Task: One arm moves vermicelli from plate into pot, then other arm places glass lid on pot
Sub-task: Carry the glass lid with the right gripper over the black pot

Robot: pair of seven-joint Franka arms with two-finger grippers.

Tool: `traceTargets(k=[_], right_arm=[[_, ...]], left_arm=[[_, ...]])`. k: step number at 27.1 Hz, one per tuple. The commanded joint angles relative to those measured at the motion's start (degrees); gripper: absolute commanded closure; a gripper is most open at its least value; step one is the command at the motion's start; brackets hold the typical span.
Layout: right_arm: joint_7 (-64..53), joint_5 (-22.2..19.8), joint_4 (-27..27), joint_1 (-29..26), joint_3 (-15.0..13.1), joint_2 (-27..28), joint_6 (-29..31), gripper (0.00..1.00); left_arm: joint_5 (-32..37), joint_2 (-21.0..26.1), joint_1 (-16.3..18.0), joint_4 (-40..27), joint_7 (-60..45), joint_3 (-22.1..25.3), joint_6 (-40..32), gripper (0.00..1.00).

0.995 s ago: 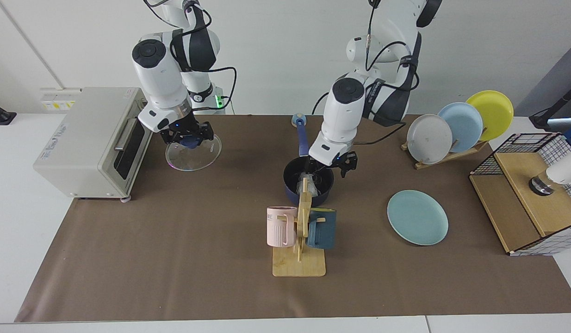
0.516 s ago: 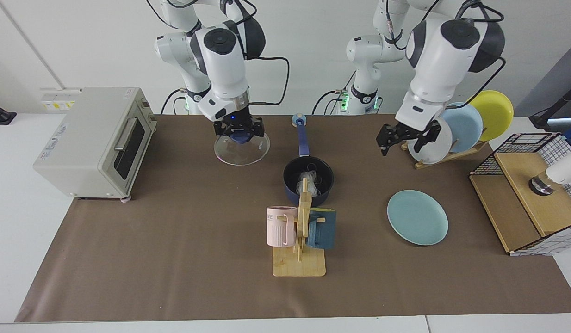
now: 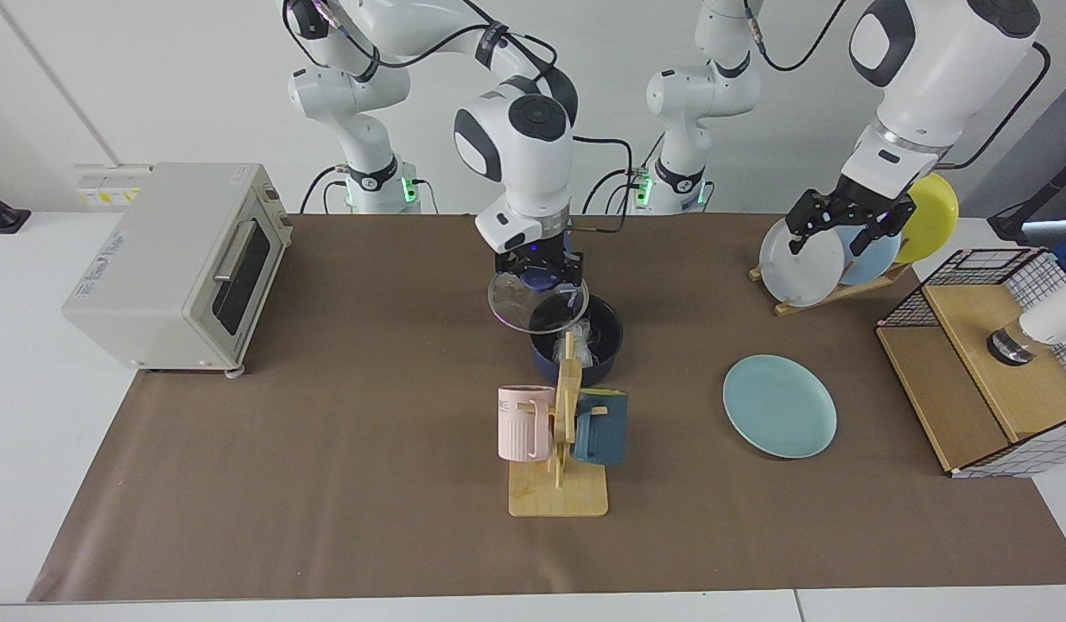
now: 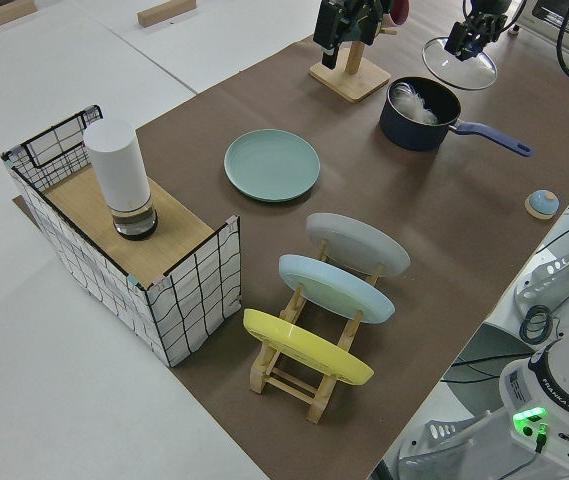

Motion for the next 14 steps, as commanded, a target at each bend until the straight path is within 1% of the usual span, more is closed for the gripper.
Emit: traceTargets(k=[1,7,14], right_arm=[[4.3,-1.6,8.7,2.4,0.2,6.6,-1.6,1.0],[9.5,-4.1,14.1,6.1,-0.3,11.3,-2.0,1.0],[9.5,-4.3,14.2,5.0,-0.3,12.5,-0.8,1.0]], left_arm=[[-1.3,-1.6,-0.1,-2.3,0.5,0.1,0.8,0.0],[-0.9,-1.5,-0.2,-2.1,0.2,-0.6,0.5,0.0],[-0.7,-1.5,-0.2,-1.6,0.4,-0.7,0.4,0.0]])
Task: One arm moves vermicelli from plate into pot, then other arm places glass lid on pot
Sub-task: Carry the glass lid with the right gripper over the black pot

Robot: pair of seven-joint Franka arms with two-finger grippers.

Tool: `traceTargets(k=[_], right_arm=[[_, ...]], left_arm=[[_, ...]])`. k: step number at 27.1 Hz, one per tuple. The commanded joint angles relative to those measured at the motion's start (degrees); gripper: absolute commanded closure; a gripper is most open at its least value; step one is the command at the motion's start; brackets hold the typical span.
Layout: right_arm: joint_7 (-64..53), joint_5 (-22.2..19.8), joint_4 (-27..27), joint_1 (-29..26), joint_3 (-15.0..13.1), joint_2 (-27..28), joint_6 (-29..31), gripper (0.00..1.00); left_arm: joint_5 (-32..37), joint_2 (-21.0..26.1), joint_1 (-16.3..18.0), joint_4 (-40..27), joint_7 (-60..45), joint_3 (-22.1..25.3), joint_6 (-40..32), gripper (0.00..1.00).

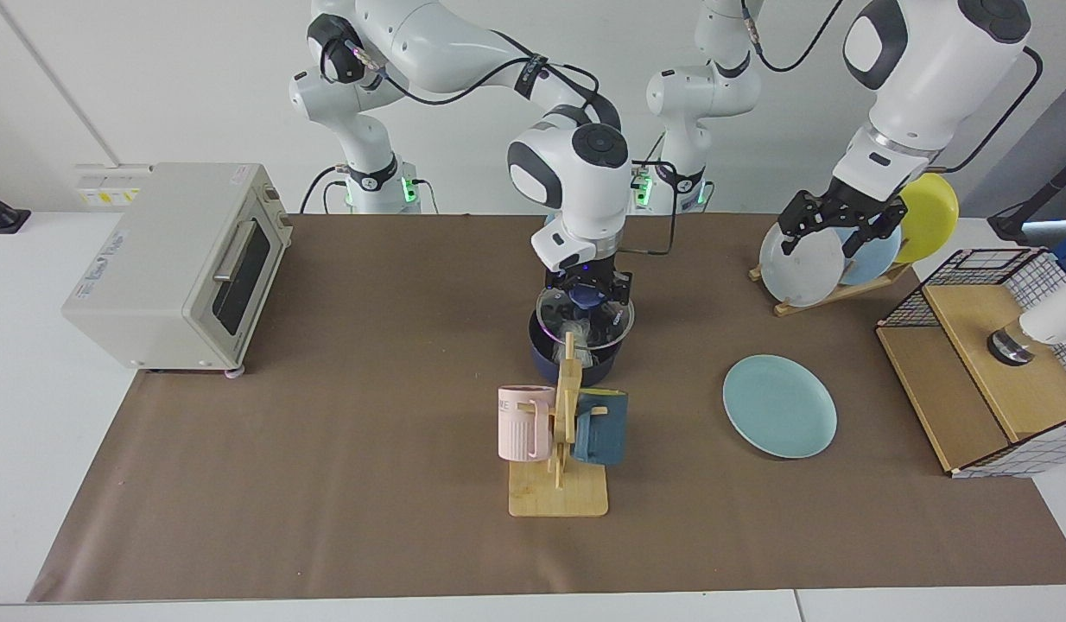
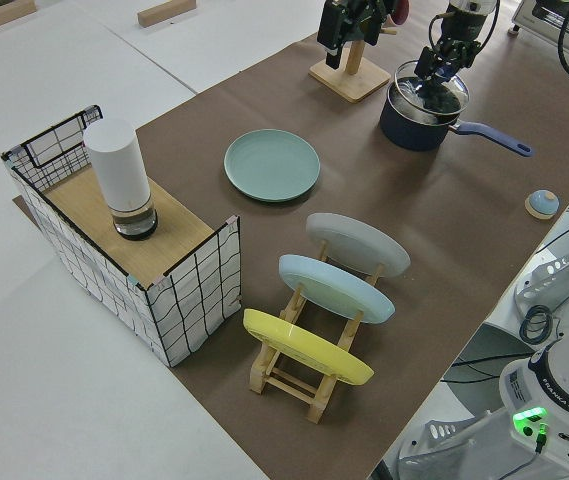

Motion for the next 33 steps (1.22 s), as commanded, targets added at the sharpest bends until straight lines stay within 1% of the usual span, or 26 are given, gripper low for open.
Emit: traceTargets(k=[1,5,12,15,23,27,33], right_arm=[[1.4,-1.1,3.2,-0.9,0.0,2.1,-0.9,1.0],[1.4,-0.8,3.2,-0.9,0.0,2.7,-0.6,1.0],[1.5,-0.2,3.3,-2.5,0.1,3.3,-0.9,1.0],[1.6,0.8,3.2,-2.1,0.0,3.6,-1.3,1.0],[4.2,1.2,3.2,-1.8,0.1,4.7,-0.9,1.0],[4.2,3.7,3.2,-2.0,0.1,4.8,-0.6,1.0],[4.5,4.2,3.2,-2.2,0.1,4.8,-0.7,1.0]], left_arm=[[-0.6,-1.5,0.0,-1.3,0.4,0.1,0.3,0.0],[-0.6,-1.5,0.0,-1.3,0.4,0.1,0.1,0.0],[-0.6,-1.5,0.0,-1.3,0.4,0.1,0.1,0.0],[-0.6,-1.5,0.0,-1.3,0.4,0.1,0.1,0.0],[-0.6,-1.5,0.0,-1.3,0.4,0.1,0.1,0.0],[-0.6,-1.6,0.0,-1.3,0.4,0.1,0.1,0.0],[-0.6,-1.6,0.0,-1.2,0.4,0.1,0.1,0.0]])
